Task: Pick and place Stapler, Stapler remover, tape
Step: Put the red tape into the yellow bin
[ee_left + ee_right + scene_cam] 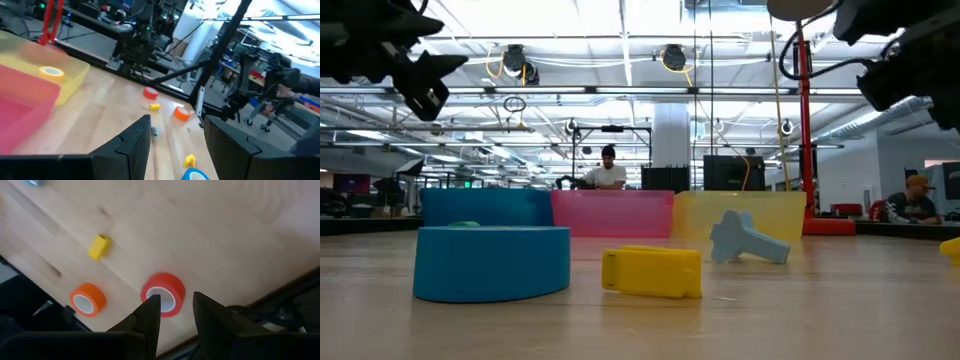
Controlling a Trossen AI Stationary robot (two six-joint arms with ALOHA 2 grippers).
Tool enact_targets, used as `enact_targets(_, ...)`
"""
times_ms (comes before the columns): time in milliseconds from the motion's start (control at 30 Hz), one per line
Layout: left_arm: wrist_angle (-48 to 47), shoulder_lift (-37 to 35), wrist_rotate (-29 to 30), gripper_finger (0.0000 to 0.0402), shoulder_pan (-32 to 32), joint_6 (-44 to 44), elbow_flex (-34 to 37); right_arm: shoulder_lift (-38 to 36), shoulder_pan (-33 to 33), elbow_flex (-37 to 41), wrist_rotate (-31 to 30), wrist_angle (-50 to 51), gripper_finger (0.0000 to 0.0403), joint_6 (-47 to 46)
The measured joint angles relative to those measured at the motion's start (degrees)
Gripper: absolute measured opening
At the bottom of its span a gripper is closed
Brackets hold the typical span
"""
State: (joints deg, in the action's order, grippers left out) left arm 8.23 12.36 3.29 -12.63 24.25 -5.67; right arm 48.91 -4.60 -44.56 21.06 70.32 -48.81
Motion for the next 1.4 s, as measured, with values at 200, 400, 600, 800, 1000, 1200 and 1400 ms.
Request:
enact_targets(200, -0.7, -0.15, 2.3, 0.0186, -4.71, -3.88, 0.0, -0.66, 2.72, 2.65, -0.26, -0.37, 0.0105, -3.47)
enact_targets(400, -2.56, -0.15, 1.23, 0.0186, -6.01, -4.5, 0.0, -0.66, 2.98, 2.73, 0.0, -0.37, 0.0106, -2.8)
enact_targets(600, -3.15, -0.15, 1.21, 0.0186, -6.37, -5.87, 0.02, -0.66, 2.98, 2.82, -0.02, -0.39, 0.0108, -4.33)
enact_targets(800, -3.42, -0.17, 1.17, 0.0186, -6.37, -4.5, 0.02, -0.63, 2.96, 2.87, 0.04, -0.41, 0.0108, -3.79)
enact_targets(1000, -3.41, -0.15, 1.12, 0.0186, -6.37, -4.06, 0.02, -0.63, 2.95, 2.89, 0.0, -0.37, 0.0108, -3.46)
enact_targets(1200, -3.41, -0.15, 1.12, 0.0186, -6.37, -4.02, 0.02, -0.63, 2.98, 2.91, 0.0, -0.41, 0.0129, -4.0)
enact_targets(1400, -3.41, -0.15, 1.21, 0.0186, -6.37, -4.0, 0.02, -0.63, 3.82, 2.93, 0.07, -0.64, 0.019, -6.26)
